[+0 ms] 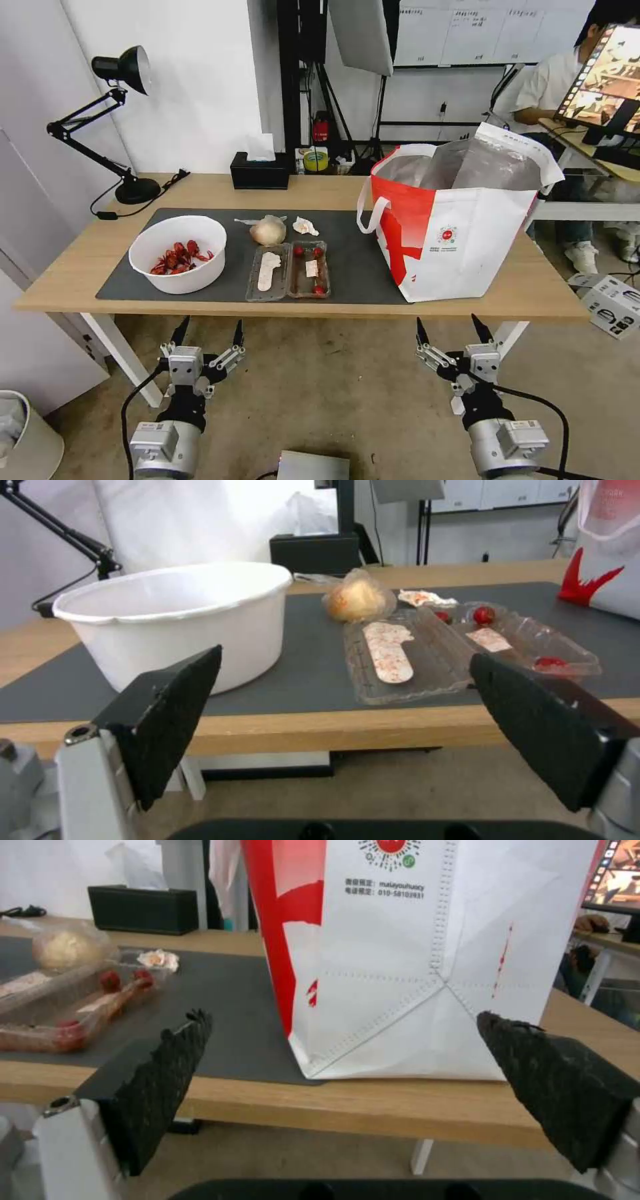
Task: Pick up the trash from the table and place it into the takeout bag.
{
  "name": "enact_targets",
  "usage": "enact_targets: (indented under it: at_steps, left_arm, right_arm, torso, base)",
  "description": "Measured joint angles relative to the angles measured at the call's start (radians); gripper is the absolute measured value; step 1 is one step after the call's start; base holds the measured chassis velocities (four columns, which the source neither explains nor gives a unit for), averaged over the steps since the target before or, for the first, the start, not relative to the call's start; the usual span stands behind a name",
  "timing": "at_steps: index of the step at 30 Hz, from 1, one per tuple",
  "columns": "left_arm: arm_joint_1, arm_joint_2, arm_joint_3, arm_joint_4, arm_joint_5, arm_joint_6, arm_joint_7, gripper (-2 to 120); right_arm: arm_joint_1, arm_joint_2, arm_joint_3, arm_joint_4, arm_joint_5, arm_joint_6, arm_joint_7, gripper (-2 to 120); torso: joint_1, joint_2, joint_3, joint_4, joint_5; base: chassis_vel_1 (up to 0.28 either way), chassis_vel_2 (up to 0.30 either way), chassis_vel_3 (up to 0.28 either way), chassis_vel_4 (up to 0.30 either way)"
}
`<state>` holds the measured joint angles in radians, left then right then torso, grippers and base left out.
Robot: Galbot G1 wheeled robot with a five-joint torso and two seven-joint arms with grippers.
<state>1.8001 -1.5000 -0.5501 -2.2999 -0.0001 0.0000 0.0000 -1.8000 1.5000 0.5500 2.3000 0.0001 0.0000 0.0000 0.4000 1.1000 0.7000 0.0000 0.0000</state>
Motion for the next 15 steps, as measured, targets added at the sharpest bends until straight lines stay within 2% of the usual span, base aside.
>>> enact_targets:
  at_steps: [15]
  left_arm:
    - [0.0, 0.0, 0.0, 0.0, 0.0, 0.0, 0.0, 100]
  right_arm:
    - [0.0, 0.0, 0.0, 0.0, 0.0, 0.0, 0.0, 100]
  torso:
    - [0.0, 0.0, 0.0, 0.0, 0.0]
  base:
    - [0.0, 0.0, 0.0, 0.0]
